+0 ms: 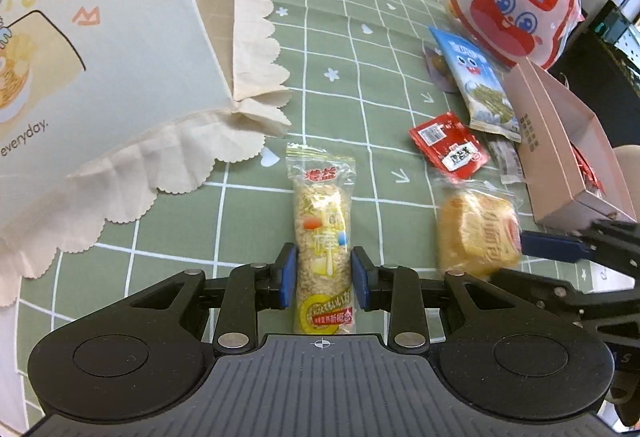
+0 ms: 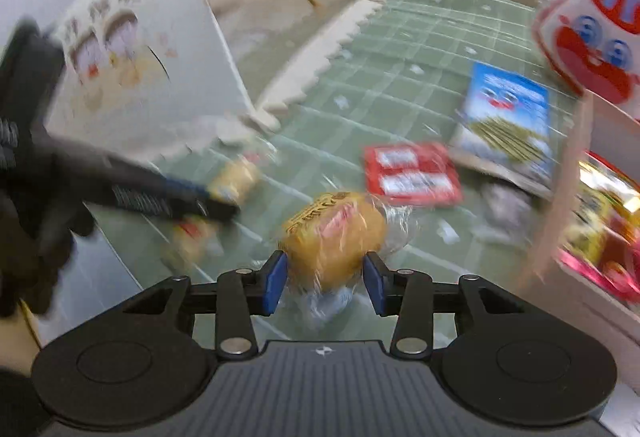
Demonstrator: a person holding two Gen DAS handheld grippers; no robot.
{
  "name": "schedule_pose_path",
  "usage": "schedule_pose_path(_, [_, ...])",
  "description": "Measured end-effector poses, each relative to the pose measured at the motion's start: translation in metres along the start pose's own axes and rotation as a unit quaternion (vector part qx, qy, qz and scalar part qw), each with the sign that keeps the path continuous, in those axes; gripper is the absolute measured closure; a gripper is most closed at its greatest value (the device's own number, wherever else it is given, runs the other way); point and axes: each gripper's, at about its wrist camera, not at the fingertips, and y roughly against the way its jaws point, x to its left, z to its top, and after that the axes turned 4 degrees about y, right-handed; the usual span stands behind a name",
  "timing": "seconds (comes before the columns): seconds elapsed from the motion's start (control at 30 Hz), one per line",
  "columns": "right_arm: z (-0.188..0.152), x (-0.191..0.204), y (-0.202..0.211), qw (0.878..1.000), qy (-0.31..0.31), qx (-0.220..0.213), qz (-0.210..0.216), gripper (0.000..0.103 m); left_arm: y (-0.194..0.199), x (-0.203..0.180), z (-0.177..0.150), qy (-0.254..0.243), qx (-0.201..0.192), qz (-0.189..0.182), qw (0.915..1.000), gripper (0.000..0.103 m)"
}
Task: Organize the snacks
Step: 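Grasp the yellow bread bun with the right gripper while the left holds the stick pack, then drop the stick pack and bread bun into the pink box with both grippers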
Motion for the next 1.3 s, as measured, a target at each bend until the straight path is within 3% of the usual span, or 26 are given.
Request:
schedule_pose_path(0.1, [-0.013,-0.002,0.008,0.998,0.004,-0.001,-0.057,0.039,-0.001,-0.004,0.000,-0.008,-0.003,0.007,0.9999,0.069])
schedule_pose_path(0.2, [-0.016,-0.003,0.015,0.995,-0.008,-0.007,-0.099,0.037,-0.001,-0.006,-0.001,-0.011,-0.005,0.011,0.9999,0.069])
schedule_pose_path(0.3, [-0.015,-0.004,0.021,0.994,-0.060,-0.027,-0.092,0.028,-0.001,-0.006,-0.001,-0.009,-0.008,0.013,0.9999,0.069])
schedule_pose_path(0.43, [-0.004,0.004,0.010,0.989,-0.103,-0.051,-0.098,0.024,0.000,-0.008,-0.003,-0.009,-0.011,0.018,0.9997,0.070])
schedule_pose_path(0.53, [0.002,0.010,-0.017,0.989,-0.090,-0.027,-0.117,0.028,0.001,-0.010,-0.005,-0.008,-0.009,0.019,0.9997,0.070])
schedule_pose_path(0.57, [0.003,0.011,-0.023,0.989,-0.087,-0.017,-0.117,0.034,0.003,-0.010,-0.007,-0.006,-0.006,0.017,0.9998,0.070])
schedule_pose_path(0.6, [0.002,0.011,-0.025,0.990,-0.087,-0.011,-0.107,0.048,0.005,-0.010,-0.009,-0.004,-0.004,0.015,0.9999,0.070])
schedule_pose_path(0.63, [0.000,0.011,-0.023,0.992,-0.089,-0.010,-0.094,0.051,0.008,-0.012,-0.013,-0.005,-0.003,0.013,0.9999,0.070])
schedule_pose_path(0.7, [-0.006,0.012,-0.007,0.994,-0.085,-0.017,-0.067,0.051,0.016,-0.020,-0.026,-0.024,0.002,0.007,0.9997,0.070])
schedule_pose_path(0.83, [-0.031,0.015,0.036,0.995,-0.076,-0.027,-0.054,0.052,0.029,-0.046,-0.055,-0.070,0.033,-0.030,0.9966,0.070])
schedule_pose_path(0.93, [-0.056,0.012,0.071,0.994,-0.082,-0.030,-0.063,0.052,0.040,-0.070,-0.073,-0.098,0.065,-0.086,0.9894,0.070])
schedule_pose_path(1.03, [-0.073,0.004,0.112,0.991,-0.079,-0.048,-0.099,0.052,0.059,-0.097,-0.070,-0.121,0.059,-0.148,0.9798,0.070])
schedule_pose_path(1.17, [-0.071,-0.016,0.180,0.973,-0.078,-0.109,-0.186,0.052,0.101,-0.147,-0.032,-0.170,-0.019,-0.213,0.9618,0.070])
schedule_pose_path(1.3, [-0.053,-0.033,0.248,0.944,-0.101,-0.186,-0.252,0.052,0.133,-0.195,0.005,-0.207,-0.092,-0.251,0.9411,0.070])
